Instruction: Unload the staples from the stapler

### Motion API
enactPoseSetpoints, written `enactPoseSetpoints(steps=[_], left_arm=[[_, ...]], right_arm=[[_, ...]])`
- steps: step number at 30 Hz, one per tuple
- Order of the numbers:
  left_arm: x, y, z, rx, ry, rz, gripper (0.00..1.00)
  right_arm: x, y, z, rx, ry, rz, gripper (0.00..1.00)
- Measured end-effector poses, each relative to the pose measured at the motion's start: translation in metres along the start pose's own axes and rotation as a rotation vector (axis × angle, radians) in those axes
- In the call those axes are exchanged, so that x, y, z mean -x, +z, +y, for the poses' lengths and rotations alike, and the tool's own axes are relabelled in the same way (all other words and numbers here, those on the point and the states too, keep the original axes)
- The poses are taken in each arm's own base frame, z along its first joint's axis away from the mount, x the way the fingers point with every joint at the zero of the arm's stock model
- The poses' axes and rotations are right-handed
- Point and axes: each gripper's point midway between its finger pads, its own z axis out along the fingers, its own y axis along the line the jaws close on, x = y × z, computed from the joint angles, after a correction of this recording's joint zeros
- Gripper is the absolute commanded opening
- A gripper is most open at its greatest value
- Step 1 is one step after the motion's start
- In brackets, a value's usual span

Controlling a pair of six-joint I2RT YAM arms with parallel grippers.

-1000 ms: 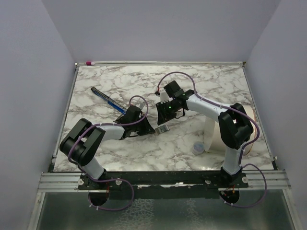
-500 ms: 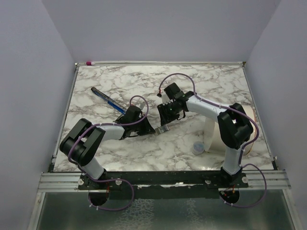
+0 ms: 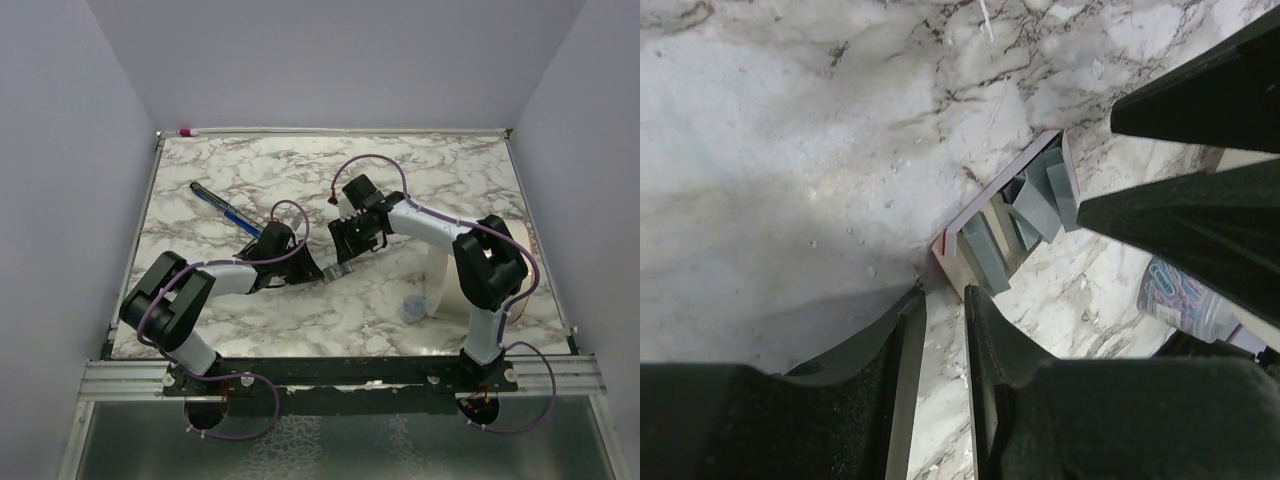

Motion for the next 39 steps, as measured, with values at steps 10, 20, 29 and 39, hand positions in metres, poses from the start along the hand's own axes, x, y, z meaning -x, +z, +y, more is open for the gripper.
enactPoseSetpoints(steps=[10, 20, 29, 39], left_arm=[[-0.005, -0.009, 0.003, 0.008, 0.029, 0.008, 0.28], [-0.008, -0.005, 0.003, -0.007, 0.015, 0.017, 0.2], [-0.008, -0.004, 0.003, -0.008, 0.011, 0.016, 0.17], [-0.008, -0.004, 0.003, -0.008, 0.01, 0.018, 0.17]], right_arm=[[0.003, -0.009, 0.016, 0.034, -0.025, -0.01, 0.43], [0.002, -0.008, 0.063, 0.224, -0.026, -0.006, 0.32], [-0.009, 0.013, 0.061, 0.225, 0.008, 0.048, 0.31], [-0.011, 0.019, 0.056, 0.203, 0.027, 0.06, 0.28]])
